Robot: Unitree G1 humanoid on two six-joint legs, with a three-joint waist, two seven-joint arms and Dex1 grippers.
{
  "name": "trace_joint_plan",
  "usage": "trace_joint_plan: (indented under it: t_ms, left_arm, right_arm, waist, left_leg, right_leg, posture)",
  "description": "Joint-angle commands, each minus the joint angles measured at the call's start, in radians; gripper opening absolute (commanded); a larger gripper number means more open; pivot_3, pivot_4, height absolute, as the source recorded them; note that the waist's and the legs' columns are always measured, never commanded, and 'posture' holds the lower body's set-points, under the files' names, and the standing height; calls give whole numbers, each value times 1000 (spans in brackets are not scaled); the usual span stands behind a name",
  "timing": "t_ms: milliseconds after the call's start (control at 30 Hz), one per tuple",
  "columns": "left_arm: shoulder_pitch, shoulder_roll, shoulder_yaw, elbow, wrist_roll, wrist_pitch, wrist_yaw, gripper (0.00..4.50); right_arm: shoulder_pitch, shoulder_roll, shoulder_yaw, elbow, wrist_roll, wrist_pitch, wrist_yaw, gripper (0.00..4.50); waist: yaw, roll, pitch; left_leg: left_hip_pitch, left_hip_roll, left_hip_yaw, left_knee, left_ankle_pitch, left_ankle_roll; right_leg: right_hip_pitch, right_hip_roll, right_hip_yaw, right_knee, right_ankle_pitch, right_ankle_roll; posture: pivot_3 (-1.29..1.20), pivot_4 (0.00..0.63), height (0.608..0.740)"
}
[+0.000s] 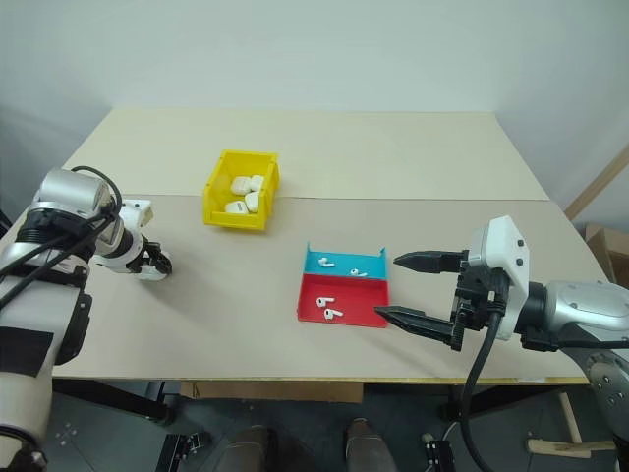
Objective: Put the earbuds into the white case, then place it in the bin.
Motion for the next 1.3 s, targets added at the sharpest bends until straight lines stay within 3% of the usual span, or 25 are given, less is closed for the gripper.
trace_joint_plan:
  t_ms: [33,200,333,433,667,833,933,1167,1300]
  left_arm:
    - [34,71,44,-231,-25,20,-78,2827]
    - [312,153,338,-793,-157,-166,-164,2827]
    - [556,45,575,-1022,-246,-507,-247,2827]
    - [627,-38,653,-1087,-345,-626,-333,2827]
    - [677,-137,585,-1067,-536,-863,-794,2827]
    - [672,-140,498,-1000,-533,-940,-1003,2827]
    - [669,-136,470,-983,-501,-999,-1043,2827]
    - [682,-127,465,-995,-493,-1026,-1028,2827]
    - [702,-134,456,-1025,-506,-1013,-1011,2827]
  right_arm:
    - [-13,-8,-27,-2,8,-25,4,4500]
    - [-37,1,-11,41,-5,-47,19,4500]
    - [-72,15,20,70,-11,-67,36,4500]
    - [-95,20,41,80,-19,-77,48,4500]
    - [-175,16,113,102,-58,-95,79,4500]
    - [-242,15,187,117,-104,-80,77,4500]
    - [-316,-4,261,102,-127,8,24,4500]
    - [-674,19,566,75,-128,460,-129,4500]
    - [-799,46,777,58,-222,558,-157,3601]
  waist:
    - [0,0,0]
    - [2,0,0]
    - [7,0,-1]
    - [13,-1,-1]
    - [22,-1,-2]
    - [21,-1,-2]
    - [18,-1,-2]
    - [1,-1,-2]
    - [2,-1,-2]
  left_leg:
    - [0,0,0,0,0,0]
    - [-1,1,1,0,0,0]
    - [1,1,2,0,0,0]
    - [2,1,2,1,0,0]
    - [1,1,3,1,0,0]
    - [2,1,3,1,0,0]
    - [2,2,3,1,0,0]
    - [1,2,1,0,0,0]
    - [0,3,1,0,0,0]
  right_leg:
    - [0,0,0,0,0,0]
    - [0,0,0,-1,0,0]
    - [2,-1,0,-1,0,-1]
    - [2,-1,0,-1,1,-1]
    - [2,-1,0,-3,1,-1]
    - [3,0,0,-3,1,-1]
    - [3,0,0,-3,1,-1]
    - [1,1,0,-3,1,-2]
    - [0,0,0,-3,1,-2]
  posture:
    - [0,150,740]
    - [0,150,740]
    - [0,150,740]
    - [0,150,740]
    - [0,150,740]
    - [0,150,740]
    - [0,150,740]
    - [0,150,740]
    - [0,150,740]
